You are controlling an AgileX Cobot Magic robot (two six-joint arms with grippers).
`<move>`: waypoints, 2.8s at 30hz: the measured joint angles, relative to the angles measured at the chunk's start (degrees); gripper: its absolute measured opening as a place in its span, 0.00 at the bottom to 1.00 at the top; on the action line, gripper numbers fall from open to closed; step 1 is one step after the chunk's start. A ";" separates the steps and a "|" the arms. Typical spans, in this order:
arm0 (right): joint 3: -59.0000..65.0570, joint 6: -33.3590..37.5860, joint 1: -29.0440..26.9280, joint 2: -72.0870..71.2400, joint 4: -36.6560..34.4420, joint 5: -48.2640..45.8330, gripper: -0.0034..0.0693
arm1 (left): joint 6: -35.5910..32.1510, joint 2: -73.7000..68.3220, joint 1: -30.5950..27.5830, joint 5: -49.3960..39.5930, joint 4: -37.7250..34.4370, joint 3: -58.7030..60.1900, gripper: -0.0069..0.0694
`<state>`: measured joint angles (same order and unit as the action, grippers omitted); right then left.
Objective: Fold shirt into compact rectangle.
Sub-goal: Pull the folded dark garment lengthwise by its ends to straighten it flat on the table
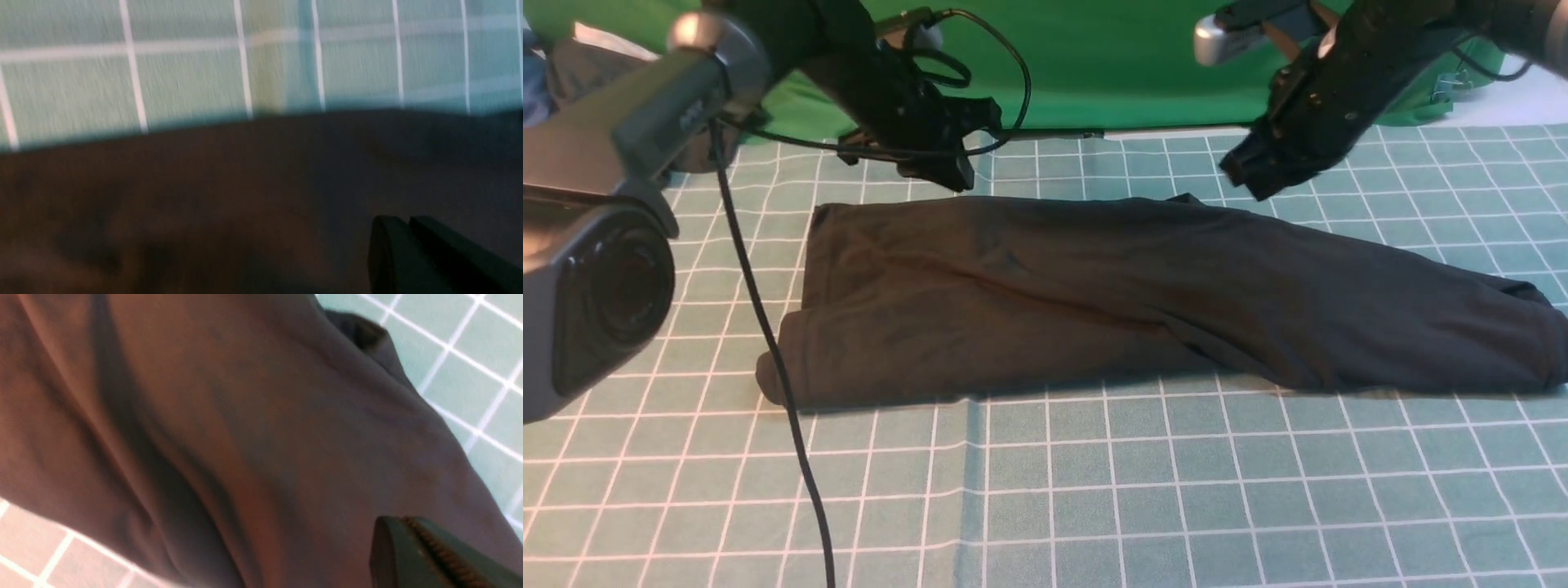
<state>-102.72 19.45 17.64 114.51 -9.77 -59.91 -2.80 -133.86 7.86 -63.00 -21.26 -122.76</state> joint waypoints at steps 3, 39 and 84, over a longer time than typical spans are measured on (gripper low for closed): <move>0.00 -0.64 -4.42 -1.27 0.74 -4.31 0.07 | -2.22 2.57 0.08 -5.28 0.11 1.50 0.10; 16.36 -1.37 -21.58 4.58 4.61 9.10 0.39 | -5.02 21.57 1.79 14.23 7.46 48.06 0.10; 3.32 -7.42 -24.47 -3.25 12.94 -2.65 0.17 | -5.03 29.24 1.79 12.31 7.78 48.06 0.10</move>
<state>-99.40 12.03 -6.84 111.26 3.17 -62.56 -7.83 -104.63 9.65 -50.69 -13.48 -74.70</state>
